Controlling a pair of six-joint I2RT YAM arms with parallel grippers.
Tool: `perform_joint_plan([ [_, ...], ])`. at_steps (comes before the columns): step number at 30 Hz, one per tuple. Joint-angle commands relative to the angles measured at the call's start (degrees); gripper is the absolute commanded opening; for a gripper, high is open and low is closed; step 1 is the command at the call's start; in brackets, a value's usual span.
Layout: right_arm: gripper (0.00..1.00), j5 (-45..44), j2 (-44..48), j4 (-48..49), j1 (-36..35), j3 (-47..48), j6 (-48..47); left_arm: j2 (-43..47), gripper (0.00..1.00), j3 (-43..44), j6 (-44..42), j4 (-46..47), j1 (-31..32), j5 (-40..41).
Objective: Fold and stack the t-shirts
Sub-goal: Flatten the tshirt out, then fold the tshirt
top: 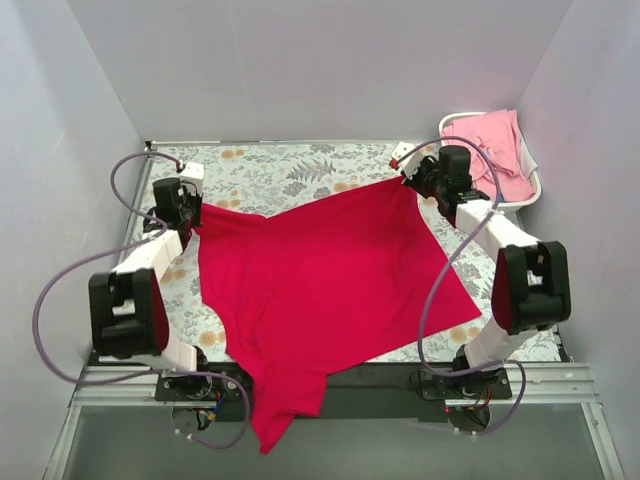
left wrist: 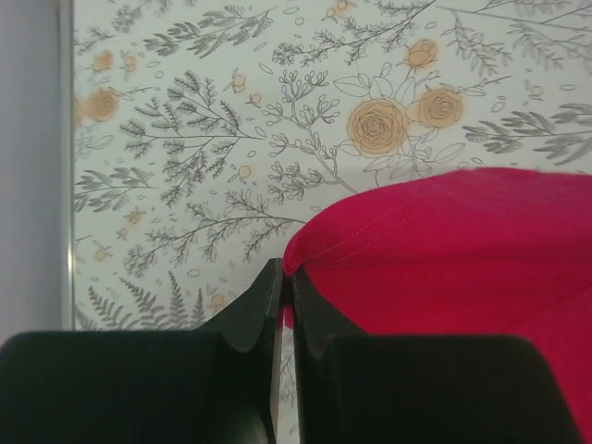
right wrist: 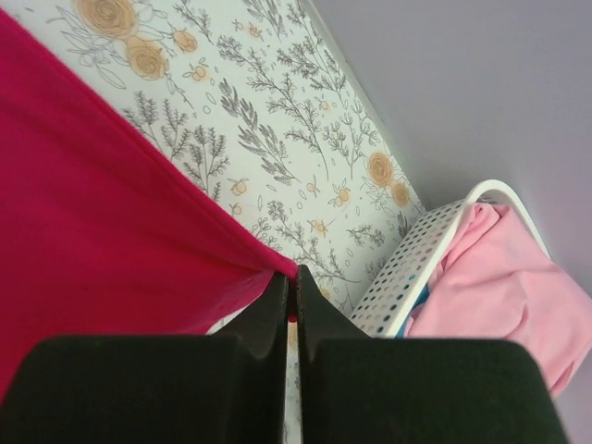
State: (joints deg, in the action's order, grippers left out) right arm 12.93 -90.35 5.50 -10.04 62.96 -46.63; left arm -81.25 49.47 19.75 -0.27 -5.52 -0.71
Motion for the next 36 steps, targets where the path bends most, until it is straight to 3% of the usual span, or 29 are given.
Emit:
perform_joint_plan([
  [1,0.01,-2.6,-5.3,8.0,0.0,8.2,-0.1,-6.8,0.0,5.3,0.2,10.4,-0.4,3.2],
  [5,0.01,-4.5,-11.4,8.3,-0.2,13.6,0.0,-18.5,0.0,12.5,-1.1,13.7,-0.4,5.3],
  [11,0.01,-5.6,-16.4,8.0,-0.3,18.7,-0.4,-27.2,0.0,24.0,-3.3,15.5,-0.8,8.7],
  [19,0.01,-7.8,-20.8,7.9,-0.6,21.9,-2.1,-38.3,0.0,39.2,-3.3,7.7,-0.9,5.9],
  [25,0.01,-8.1,-22.9,7.2,-0.6,24.0,-2.9,-36.4,0.0,41.1,-0.9,1.1,-0.2,5.5],
  [36,0.01,-7.0,-26.2,6.9,-0.3,28.0,-5.3,-21.0,0.0,32.4,8.0,-19.0,3.8,8.3],
])
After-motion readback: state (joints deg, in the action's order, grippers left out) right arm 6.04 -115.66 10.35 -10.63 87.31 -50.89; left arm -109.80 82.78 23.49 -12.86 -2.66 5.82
